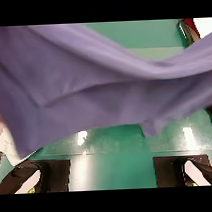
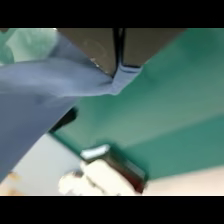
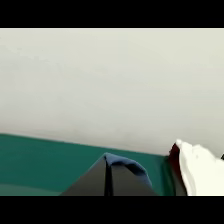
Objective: Fold the shirts.
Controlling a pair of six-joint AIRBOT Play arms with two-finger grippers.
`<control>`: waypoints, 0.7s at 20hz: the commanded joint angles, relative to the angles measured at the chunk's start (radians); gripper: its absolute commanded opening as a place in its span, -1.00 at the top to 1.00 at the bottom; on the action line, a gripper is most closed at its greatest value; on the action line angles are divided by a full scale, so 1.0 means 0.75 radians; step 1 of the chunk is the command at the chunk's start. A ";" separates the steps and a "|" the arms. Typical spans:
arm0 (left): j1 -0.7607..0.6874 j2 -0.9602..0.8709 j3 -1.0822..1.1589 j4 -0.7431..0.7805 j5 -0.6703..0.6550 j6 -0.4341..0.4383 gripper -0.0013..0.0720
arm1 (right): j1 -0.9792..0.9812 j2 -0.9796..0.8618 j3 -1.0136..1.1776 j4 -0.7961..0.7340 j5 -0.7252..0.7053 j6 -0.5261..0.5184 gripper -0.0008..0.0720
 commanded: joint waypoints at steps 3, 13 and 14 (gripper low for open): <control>0.001 -0.080 -0.685 0.110 0.065 -0.028 0.90 | 0.181 -0.390 -0.047 -0.016 0.224 0.050 0.95; 0.001 -0.626 -1.068 0.019 0.844 0.133 0.49 | 0.305 -0.995 -0.310 0.037 -0.120 0.068 0.82; 0.001 -0.647 -1.059 0.020 0.840 0.133 -0.40 | 0.302 -1.027 -0.285 0.070 -0.116 0.068 0.22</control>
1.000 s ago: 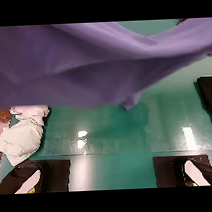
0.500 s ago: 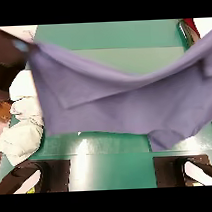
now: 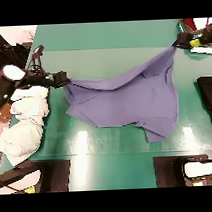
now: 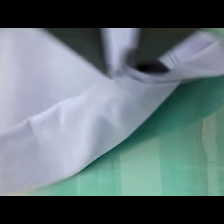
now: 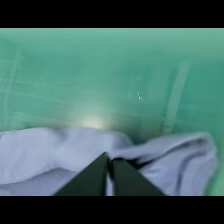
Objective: Fold the shirts.
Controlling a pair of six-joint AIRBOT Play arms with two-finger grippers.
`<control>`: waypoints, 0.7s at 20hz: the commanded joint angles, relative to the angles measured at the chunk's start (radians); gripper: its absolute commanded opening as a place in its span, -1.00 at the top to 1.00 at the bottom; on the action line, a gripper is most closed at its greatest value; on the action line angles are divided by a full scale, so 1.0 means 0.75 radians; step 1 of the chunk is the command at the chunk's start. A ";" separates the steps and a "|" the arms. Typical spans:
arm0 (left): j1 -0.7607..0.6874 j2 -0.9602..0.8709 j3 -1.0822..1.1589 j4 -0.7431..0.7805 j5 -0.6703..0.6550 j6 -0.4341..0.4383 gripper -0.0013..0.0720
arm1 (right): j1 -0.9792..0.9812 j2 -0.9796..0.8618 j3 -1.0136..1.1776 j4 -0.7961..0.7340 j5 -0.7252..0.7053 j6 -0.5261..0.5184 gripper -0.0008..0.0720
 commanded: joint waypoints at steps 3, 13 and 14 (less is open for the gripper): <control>0.025 -0.120 0.052 -0.004 0.035 0.022 -0.85 | -0.040 -0.155 0.094 0.132 0.032 0.005 -0.21; 0.388 -0.076 0.060 0.122 -0.785 0.252 -0.85 | -0.275 0.118 -0.336 0.129 0.544 -0.141 0.21; 0.388 -0.076 -0.014 0.121 -0.738 0.276 -0.85 | -0.275 0.163 -0.413 0.128 0.523 -0.150 0.21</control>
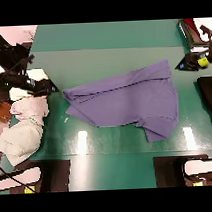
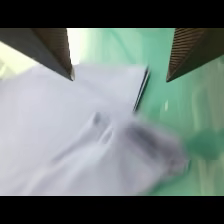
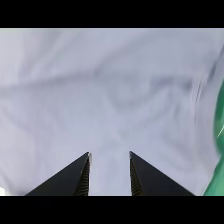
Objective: Fold the shirts.
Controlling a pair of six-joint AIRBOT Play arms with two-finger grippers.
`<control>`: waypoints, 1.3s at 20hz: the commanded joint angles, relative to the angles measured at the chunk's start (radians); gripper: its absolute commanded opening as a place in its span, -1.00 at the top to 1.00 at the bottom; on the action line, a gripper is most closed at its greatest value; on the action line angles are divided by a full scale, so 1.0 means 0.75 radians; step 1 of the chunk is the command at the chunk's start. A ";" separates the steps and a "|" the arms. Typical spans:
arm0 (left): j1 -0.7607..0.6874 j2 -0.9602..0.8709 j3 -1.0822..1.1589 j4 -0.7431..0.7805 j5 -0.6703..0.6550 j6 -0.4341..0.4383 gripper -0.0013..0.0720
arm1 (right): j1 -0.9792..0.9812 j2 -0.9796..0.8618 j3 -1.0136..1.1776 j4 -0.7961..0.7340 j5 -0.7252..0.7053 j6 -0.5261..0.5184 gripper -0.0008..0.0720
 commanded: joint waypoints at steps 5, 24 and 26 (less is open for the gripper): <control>0.037 0.003 -0.324 0.025 0.151 0.135 -0.85 | -0.026 0.291 -0.448 0.003 -0.058 -0.038 0.21; -0.166 -0.151 -0.332 0.062 0.163 0.142 -0.85 | -0.028 0.497 -0.633 0.003 -0.154 -0.011 0.21; -0.203 -0.151 -0.332 0.062 0.164 0.122 -0.40 | -0.029 0.497 -0.633 0.002 -0.148 -0.012 0.21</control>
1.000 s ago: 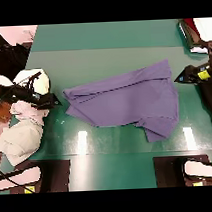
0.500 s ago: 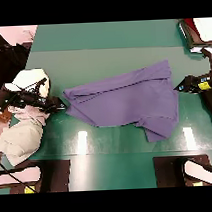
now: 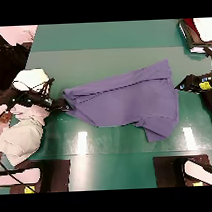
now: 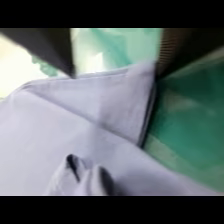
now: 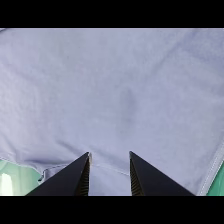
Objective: Fold the shirts.
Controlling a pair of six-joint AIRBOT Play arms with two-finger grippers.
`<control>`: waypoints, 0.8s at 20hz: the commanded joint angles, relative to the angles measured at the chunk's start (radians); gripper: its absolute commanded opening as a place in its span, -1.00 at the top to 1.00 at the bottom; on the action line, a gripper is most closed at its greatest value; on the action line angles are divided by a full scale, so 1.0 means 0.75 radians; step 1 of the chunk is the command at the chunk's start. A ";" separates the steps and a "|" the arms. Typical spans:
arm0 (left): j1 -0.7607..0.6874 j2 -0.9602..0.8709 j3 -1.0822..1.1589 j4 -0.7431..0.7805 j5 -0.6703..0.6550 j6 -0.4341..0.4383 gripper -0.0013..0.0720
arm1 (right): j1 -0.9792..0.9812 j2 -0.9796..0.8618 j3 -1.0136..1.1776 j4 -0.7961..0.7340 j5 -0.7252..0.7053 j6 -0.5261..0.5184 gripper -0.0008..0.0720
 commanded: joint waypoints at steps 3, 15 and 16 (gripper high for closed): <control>-0.082 -0.001 0.006 0.100 0.011 -0.053 0.90 | -0.002 0.002 -0.001 -0.013 0.016 0.003 0.21; -0.082 0.301 0.173 0.099 -0.008 -0.101 0.90 | -0.549 0.038 -0.621 -0.070 0.033 -0.025 -0.37; -0.082 0.301 0.172 0.099 -0.008 -0.114 0.90 | -0.548 0.028 -0.669 -0.074 0.011 -0.030 -0.32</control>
